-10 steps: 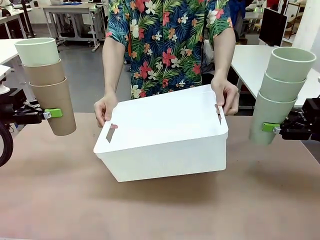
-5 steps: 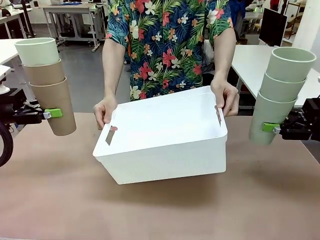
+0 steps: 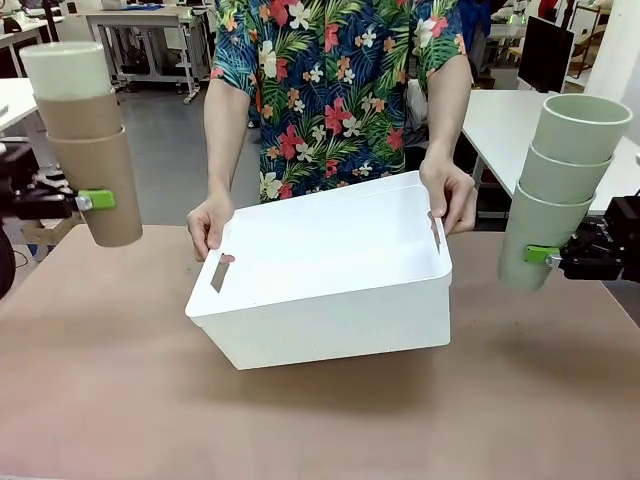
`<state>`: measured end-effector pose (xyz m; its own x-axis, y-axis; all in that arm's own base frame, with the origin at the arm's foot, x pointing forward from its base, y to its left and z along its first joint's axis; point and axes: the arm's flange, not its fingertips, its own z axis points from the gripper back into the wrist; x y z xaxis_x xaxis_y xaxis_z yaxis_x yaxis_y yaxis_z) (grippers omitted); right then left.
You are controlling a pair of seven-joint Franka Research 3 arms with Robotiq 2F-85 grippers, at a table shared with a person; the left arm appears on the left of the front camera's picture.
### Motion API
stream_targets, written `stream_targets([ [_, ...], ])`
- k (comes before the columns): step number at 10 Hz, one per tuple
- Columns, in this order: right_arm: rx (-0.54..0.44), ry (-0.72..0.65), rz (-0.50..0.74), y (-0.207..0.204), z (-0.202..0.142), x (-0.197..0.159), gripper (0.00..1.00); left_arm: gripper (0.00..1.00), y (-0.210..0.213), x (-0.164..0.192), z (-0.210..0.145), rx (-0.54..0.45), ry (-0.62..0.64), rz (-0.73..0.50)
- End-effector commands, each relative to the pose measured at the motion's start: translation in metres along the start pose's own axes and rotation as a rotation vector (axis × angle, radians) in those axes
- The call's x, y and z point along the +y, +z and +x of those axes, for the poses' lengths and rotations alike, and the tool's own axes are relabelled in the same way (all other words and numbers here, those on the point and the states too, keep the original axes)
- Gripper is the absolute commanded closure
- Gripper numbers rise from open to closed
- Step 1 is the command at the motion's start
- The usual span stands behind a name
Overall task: Stack the cups and store them in the basket.
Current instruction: Place the stack of Reusable plastic cups into the Pantry Basket.
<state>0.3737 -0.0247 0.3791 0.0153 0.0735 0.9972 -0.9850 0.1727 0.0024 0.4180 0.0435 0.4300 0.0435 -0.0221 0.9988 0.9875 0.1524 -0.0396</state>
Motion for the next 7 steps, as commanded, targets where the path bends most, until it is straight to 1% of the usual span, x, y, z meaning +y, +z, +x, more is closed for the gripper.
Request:
stream_targets([
  [1,0.0,0.012,-0.002,0.0,0.003,0.0,0.15,0.15,-0.011,-0.003,0.035,0.117,0.029,-0.013],
  [3,0.0,0.012,-0.002,0.0,0.003,0.0,0.15,0.15,-0.044,-0.018,0.063,0.264,0.0,-0.007],
  [4,0.0,0.012,-0.002,0.0,0.003,0.0,0.15,0.15,-0.068,-0.025,0.075,0.351,-0.013,-0.014],
  [7,0.0,0.012,-0.002,0.0,0.003,0.0,0.15,0.15,-0.13,-0.027,0.084,0.573,-0.042,-0.002],
])
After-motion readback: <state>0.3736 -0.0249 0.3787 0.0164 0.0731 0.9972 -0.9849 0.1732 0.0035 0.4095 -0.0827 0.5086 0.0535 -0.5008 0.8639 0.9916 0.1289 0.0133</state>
